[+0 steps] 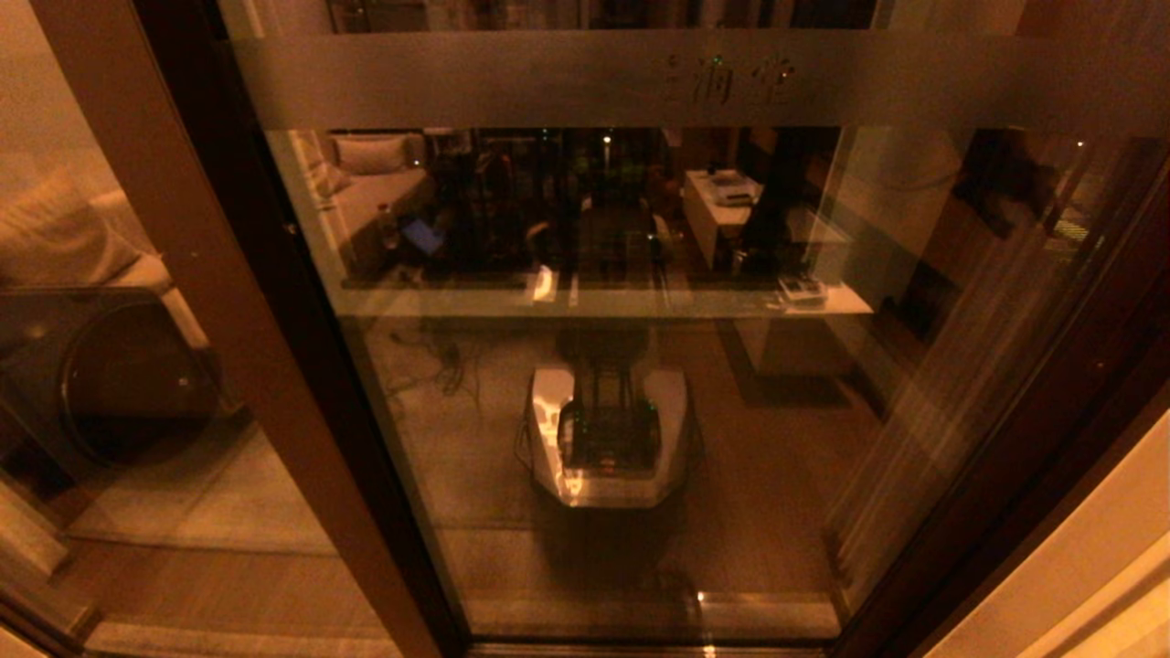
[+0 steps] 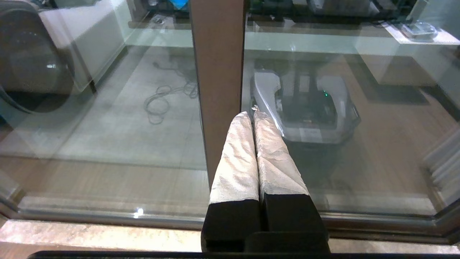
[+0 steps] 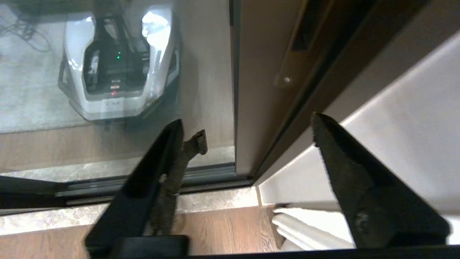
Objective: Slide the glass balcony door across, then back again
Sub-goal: Open the slid door
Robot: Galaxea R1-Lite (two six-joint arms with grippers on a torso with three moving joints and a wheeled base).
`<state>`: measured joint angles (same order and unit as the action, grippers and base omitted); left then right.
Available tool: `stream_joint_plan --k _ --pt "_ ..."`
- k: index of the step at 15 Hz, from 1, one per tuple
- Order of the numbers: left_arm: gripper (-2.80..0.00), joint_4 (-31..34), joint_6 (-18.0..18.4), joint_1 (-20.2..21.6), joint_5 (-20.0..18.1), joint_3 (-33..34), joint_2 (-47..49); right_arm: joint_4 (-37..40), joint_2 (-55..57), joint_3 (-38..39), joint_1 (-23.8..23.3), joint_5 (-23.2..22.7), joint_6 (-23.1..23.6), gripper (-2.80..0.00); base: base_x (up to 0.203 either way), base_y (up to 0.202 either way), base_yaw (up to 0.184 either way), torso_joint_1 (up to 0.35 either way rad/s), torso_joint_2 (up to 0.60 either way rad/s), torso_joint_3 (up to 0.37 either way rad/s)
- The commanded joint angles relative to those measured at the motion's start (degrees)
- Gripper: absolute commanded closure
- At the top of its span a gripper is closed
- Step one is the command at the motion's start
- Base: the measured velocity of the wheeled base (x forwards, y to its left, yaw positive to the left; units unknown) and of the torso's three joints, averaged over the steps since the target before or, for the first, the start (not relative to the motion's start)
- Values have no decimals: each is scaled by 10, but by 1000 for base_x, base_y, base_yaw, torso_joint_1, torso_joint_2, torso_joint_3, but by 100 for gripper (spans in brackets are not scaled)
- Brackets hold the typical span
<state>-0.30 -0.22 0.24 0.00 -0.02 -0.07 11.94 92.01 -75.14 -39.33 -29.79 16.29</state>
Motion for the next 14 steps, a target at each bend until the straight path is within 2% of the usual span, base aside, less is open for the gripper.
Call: stream_joint_plan --k 1,4,14 --pt "0 0 0 0 0 -1 1 -2 20 -13 3 -7 0 -280 0 0 0 0 0 0" --pt "0 0 0 0 0 0 1 -25 48 -30 2 -33 -1 -280 0 0 0 0 0 0" --pt "0 0 0 0 0 0 1 -35 70 -35 18 -57 1 -280 0 0 0 0 0 0"
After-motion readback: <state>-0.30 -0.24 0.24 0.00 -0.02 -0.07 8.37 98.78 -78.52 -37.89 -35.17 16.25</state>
